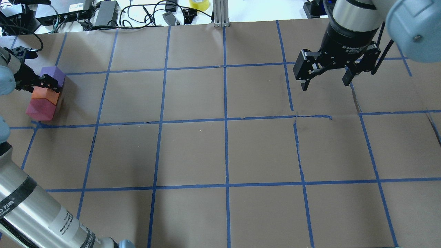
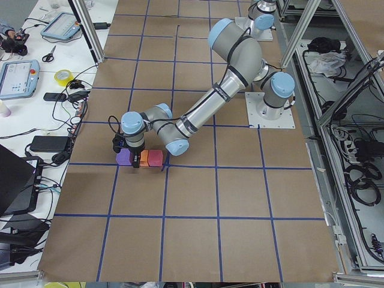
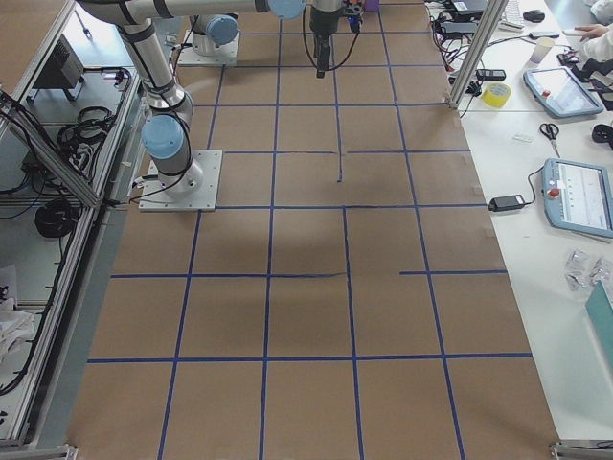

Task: Arrange blocks in a line
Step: 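Lower the orange cube into line between the purple and pink cubes, then open the left gripper and lift away from the cubes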

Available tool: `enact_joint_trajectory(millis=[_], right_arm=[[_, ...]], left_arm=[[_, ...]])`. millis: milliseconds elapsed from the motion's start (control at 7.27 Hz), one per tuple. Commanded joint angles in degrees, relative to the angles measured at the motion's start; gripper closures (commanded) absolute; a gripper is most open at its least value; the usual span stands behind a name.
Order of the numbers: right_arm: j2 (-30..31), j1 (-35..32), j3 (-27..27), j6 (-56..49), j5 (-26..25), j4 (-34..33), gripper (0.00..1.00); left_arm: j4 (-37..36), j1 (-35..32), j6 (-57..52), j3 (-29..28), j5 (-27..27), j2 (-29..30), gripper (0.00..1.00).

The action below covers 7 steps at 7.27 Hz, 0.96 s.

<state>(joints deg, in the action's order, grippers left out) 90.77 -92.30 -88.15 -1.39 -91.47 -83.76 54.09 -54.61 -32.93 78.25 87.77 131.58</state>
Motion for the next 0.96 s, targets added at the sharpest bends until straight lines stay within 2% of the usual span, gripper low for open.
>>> enact_joint_trajectory(millis=[0, 550, 825], right_arm=[[0.0, 0.0, 0.0, 0.0, -0.3, 0.0, 0.0], [0.0, 0.0, 0.0, 0.1, -0.3, 0.0, 0.0], [0.0, 0.0, 0.0, 0.0, -0.3, 0.0, 0.0]], left_arm=[[6.8, -2.5, 1.6, -0.5, 0.3, -5.2, 0.0], [34.4, -4.2, 1.5, -1.0, 2.0, -29.1, 0.0], [40.5, -4.8, 0.9, 0.0, 1.7, -38.5, 0.0]])
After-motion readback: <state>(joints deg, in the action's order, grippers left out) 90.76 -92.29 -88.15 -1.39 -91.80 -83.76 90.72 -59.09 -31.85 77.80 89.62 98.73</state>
